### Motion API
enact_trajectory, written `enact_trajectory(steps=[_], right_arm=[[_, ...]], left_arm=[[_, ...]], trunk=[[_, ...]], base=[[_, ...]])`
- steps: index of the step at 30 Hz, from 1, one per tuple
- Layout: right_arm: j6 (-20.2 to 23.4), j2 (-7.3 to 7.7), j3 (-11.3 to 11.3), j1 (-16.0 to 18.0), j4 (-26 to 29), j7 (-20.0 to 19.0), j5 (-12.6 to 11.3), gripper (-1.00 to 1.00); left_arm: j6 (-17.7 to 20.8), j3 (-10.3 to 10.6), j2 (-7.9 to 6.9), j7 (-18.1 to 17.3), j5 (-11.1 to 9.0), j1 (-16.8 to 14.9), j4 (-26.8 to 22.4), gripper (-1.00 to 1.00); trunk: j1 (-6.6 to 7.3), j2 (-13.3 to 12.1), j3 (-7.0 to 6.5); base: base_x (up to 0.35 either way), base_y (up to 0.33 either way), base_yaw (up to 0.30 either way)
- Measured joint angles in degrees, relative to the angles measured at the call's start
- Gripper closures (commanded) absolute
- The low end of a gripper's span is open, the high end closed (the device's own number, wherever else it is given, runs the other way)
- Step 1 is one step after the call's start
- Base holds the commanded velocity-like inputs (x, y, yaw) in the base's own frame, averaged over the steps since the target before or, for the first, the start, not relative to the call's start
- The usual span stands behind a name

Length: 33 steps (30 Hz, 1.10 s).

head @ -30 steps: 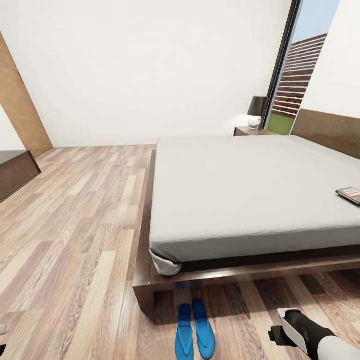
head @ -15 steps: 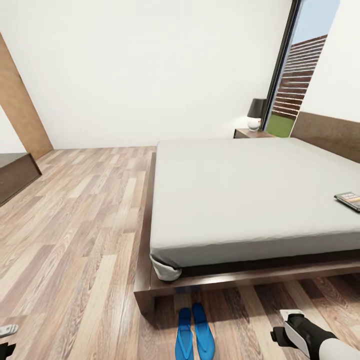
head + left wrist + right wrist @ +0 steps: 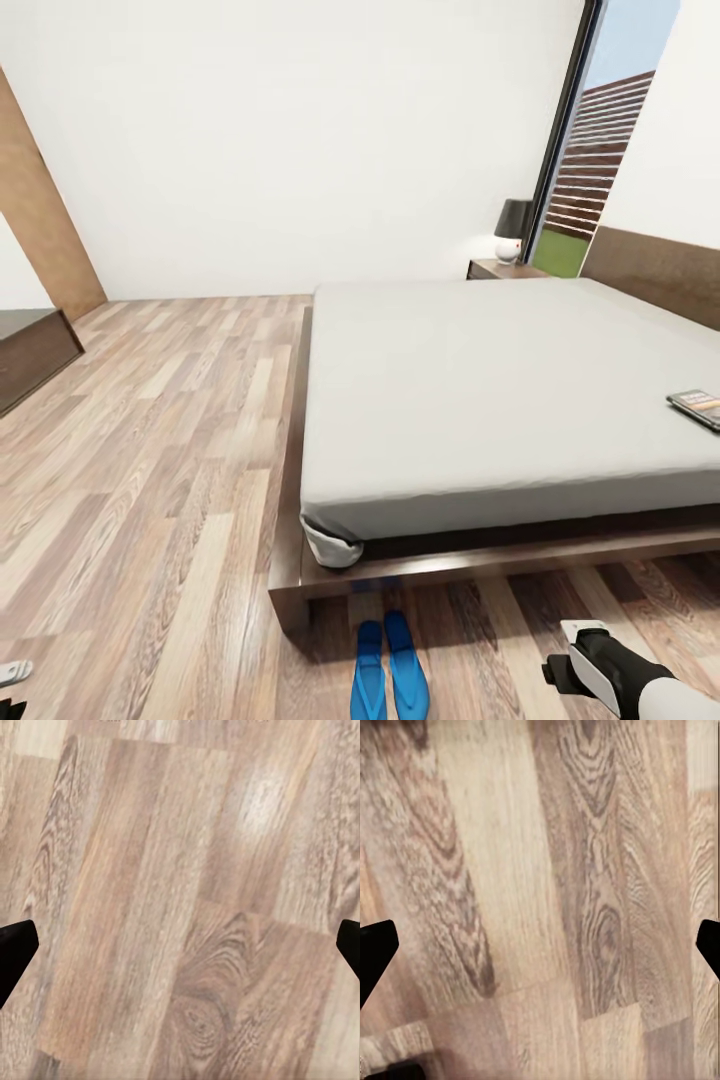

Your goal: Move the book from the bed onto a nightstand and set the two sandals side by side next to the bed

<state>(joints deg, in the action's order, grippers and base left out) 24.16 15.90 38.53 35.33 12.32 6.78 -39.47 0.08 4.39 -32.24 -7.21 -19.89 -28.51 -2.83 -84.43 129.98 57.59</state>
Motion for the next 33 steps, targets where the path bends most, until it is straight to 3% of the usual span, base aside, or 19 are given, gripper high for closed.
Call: enact_trajectory(steps=[11,33], right_arm=[[-0.02,0.03,0.02,0.00,-0.03,0.00,0.00,-1.00],[-0.10,0.04,0.05,-0.07,-0.03,0.00,-0.01,-1.00]], left_arm=[[0.00,0.06,0.01,0.05,0.07,0.13,0.00,-1.00],[-0.07,0.07,0.01,0.15,0.03,0.64,0.00,-1.00]], trunk=[[2.42,-4.41,-1.97],[2.42,-4.43,-1.98]], base=[[0.000,0.000,0.000],[0.000,0.000,0.000]])
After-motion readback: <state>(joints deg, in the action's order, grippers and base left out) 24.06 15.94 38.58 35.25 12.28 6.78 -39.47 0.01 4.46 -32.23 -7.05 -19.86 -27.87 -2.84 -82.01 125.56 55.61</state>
